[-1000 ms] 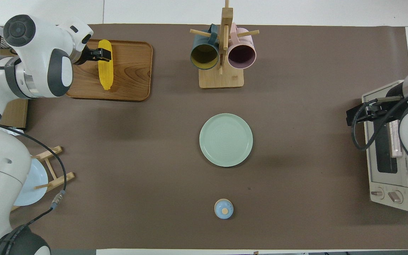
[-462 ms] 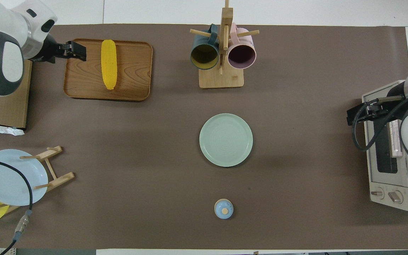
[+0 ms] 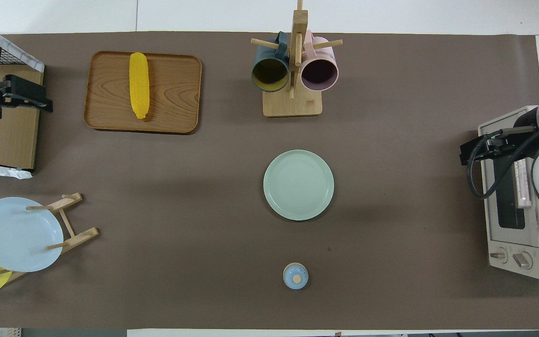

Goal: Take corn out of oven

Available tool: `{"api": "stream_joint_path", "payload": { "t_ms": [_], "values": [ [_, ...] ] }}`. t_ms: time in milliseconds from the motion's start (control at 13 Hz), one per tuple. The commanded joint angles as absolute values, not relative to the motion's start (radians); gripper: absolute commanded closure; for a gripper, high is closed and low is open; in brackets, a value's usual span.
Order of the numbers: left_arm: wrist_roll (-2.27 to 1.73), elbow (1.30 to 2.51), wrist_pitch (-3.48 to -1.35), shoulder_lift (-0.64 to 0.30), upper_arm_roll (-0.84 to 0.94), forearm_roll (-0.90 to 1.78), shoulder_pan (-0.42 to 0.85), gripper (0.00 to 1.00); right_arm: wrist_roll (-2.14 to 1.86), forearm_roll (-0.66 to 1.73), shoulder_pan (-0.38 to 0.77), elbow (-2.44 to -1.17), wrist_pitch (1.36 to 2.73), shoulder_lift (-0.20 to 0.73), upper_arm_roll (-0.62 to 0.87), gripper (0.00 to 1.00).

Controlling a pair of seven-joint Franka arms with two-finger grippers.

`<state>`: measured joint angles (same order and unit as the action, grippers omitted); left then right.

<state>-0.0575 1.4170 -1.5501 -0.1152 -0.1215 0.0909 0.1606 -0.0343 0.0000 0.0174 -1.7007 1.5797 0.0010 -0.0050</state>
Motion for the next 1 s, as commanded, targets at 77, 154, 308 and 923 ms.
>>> {"api": "stream_joint_path", "payload": {
  "t_ms": [77, 154, 308, 923],
  "values": [
    [-0.064, 1.471, -1.384, 0.006, -0.04, 0.086, 0.057, 0.0, -0.023, 0.025, 0.009, -1.689, 1.574, -0.006, 0.0, 0.0],
    [-0.06, 1.491, -1.368, 0.018, -0.013, 0.086, 0.039, 0.0, -0.023, 0.025, 0.008, -1.689, 1.574, -0.006, 0.0, 0.0],
    [-0.055, 1.612, -1.391, 0.087, 0.006, 0.086, 0.021, 0.0, -0.025, 0.025, 0.008, -1.689, 1.574, -0.006, 0.0, 0.0],
    [-0.043, 1.658, -1.635, 0.043, 0.005, -0.017, 0.081, 0.0, -0.023, 0.023, 0.015, -1.687, 1.574, -0.006, 0.005, 0.0]
  ]
}}
